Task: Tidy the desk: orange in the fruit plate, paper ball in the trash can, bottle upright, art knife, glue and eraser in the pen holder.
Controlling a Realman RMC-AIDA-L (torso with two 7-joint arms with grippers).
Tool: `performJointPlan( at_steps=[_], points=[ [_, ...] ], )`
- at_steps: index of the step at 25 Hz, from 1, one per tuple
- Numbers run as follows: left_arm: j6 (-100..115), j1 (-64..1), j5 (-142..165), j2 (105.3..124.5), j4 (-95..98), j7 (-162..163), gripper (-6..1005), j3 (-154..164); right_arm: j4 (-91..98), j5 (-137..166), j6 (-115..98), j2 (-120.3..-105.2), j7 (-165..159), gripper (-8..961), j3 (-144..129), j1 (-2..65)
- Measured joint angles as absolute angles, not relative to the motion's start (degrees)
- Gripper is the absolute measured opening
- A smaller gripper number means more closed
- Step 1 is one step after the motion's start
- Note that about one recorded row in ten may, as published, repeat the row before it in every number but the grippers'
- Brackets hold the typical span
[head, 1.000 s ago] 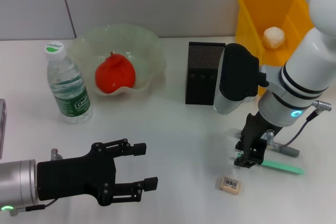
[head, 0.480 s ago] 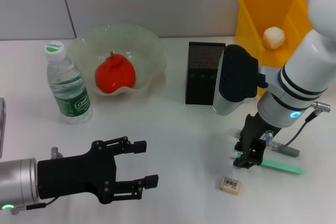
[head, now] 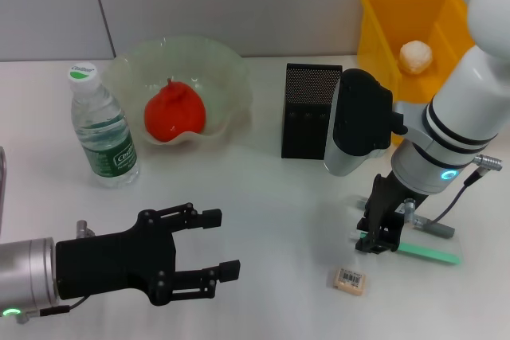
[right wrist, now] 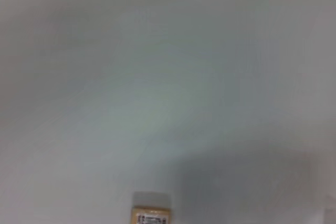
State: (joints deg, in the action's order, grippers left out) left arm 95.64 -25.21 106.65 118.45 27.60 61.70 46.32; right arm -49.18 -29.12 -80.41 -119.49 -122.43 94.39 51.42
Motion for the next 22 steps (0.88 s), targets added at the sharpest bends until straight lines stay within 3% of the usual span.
performJointPlan(
  at_steps=[22],
  points=[
    [95.9, -25.0, 105.9, 118.31, 27.6, 61.7, 797, 46.3, -48.7, -29.0, -80.0, -119.39, -122.3, 172, 94.5, 51.7]
  ],
)
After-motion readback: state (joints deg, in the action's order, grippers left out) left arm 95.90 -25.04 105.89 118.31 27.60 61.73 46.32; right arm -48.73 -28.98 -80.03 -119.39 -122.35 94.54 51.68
